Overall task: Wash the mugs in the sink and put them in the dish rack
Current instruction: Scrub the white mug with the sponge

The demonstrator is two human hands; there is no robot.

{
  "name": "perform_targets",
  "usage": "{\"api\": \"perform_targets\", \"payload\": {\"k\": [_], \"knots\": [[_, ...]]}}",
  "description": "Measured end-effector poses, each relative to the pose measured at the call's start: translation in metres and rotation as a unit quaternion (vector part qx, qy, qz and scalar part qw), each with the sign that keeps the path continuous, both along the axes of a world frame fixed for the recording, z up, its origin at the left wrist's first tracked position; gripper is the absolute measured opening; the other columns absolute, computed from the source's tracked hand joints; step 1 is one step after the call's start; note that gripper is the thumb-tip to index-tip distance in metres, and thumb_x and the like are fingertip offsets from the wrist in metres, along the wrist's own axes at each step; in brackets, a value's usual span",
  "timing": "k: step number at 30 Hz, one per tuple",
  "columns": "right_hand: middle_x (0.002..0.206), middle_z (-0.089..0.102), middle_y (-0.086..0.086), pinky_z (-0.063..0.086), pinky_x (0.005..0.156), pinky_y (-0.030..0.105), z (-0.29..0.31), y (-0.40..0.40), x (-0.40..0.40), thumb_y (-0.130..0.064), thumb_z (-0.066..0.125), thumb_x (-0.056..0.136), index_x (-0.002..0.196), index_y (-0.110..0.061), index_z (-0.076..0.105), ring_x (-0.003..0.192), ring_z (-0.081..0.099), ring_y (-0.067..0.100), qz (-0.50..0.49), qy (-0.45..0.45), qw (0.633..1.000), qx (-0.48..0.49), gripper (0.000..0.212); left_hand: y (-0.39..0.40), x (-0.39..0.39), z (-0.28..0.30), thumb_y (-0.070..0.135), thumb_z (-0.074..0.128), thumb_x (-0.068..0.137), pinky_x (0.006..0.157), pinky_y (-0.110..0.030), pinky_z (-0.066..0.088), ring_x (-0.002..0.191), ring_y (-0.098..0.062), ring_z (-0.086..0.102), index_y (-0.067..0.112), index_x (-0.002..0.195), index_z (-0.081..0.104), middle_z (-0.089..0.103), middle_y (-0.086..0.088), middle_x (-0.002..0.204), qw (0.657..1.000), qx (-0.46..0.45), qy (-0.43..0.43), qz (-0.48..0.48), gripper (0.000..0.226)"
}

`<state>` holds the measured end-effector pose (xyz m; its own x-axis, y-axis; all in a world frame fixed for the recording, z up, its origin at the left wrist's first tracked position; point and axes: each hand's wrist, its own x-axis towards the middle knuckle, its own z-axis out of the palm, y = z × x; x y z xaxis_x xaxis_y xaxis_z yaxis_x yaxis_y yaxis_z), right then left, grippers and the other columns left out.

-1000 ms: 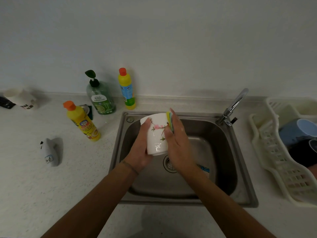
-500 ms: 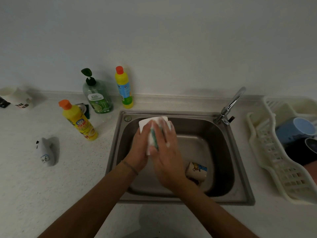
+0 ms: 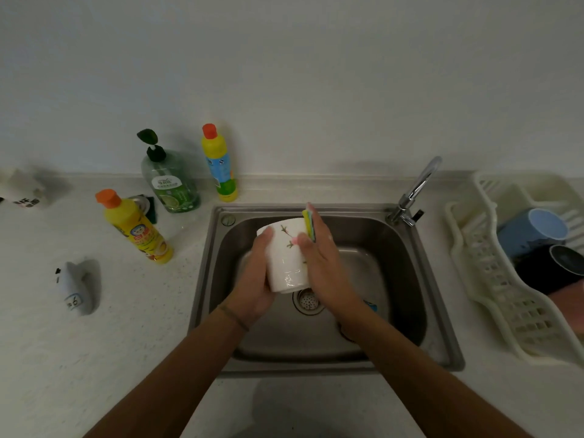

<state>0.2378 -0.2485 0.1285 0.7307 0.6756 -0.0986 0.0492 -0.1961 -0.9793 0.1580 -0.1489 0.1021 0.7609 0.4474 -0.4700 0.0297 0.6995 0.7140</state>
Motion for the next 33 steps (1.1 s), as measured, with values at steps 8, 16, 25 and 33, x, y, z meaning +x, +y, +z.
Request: {"api": "perform_targets", "payload": {"k": [8, 16, 25, 33], "knots": [[0.159, 0.032, -0.009, 0.049, 0.094, 0.016, 0.000, 0.001, -0.001, -0.033, 0.041, 0.109, 0.157, -0.042, 0.025, 0.127, 0.050, 0.001, 0.006, 0.002, 1.000, 0.017, 0.052, -0.001, -0.002, 0.002, 0.049, 0.061, 0.082, 0.087, -0.047, 0.060, 0.107, -0.028, 0.071, 0.016, 0.136, 0.061, 0.071, -0.017, 0.125, 1.000, -0.026, -0.013, -0.008, 0.063], [0.168, 0.007, -0.012, 0.028, 0.121, 0.031, -0.016, 0.000, -0.024, -0.034, 0.033, 0.107, 0.157, -0.046, 0.006, 0.150, 0.020, 0.008, 0.040, -0.216, 0.973, -0.068, 0.058, 0.005, 0.001, -0.017, 0.053, 0.074, 0.081, 0.107, -0.056, 0.049, 0.125, -0.036, 0.063, 0.013, 0.141, 0.057, 0.067, -0.020, 0.132, 0.997, 0.072, -0.010, 0.025, 0.075], [0.169, 0.001, -0.014, 0.014, 0.124, 0.031, -0.021, 0.002, -0.033, -0.045, 0.023, 0.106, 0.158, -0.044, 0.002, 0.155, 0.001, 0.009, 0.031, -0.303, 0.949, -0.082, 0.056, 0.008, 0.005, -0.016, 0.057, 0.078, 0.078, 0.098, -0.050, 0.057, 0.118, -0.032, 0.068, 0.014, 0.141, 0.055, 0.069, -0.015, 0.129, 0.990, 0.131, -0.001, 0.047, 0.079], [0.169, -0.001, -0.012, 0.008, 0.125, 0.029, -0.016, 0.007, -0.033, -0.047, 0.018, 0.105, 0.157, -0.041, -0.002, 0.155, -0.004, 0.008, 0.023, -0.301, 0.948, -0.104, 0.057, 0.008, 0.008, -0.018, 0.063, 0.080, 0.073, 0.099, -0.053, 0.056, 0.117, -0.030, 0.069, 0.017, 0.142, 0.053, 0.069, -0.012, 0.129, 0.990, 0.127, 0.016, 0.054, 0.087]]}}
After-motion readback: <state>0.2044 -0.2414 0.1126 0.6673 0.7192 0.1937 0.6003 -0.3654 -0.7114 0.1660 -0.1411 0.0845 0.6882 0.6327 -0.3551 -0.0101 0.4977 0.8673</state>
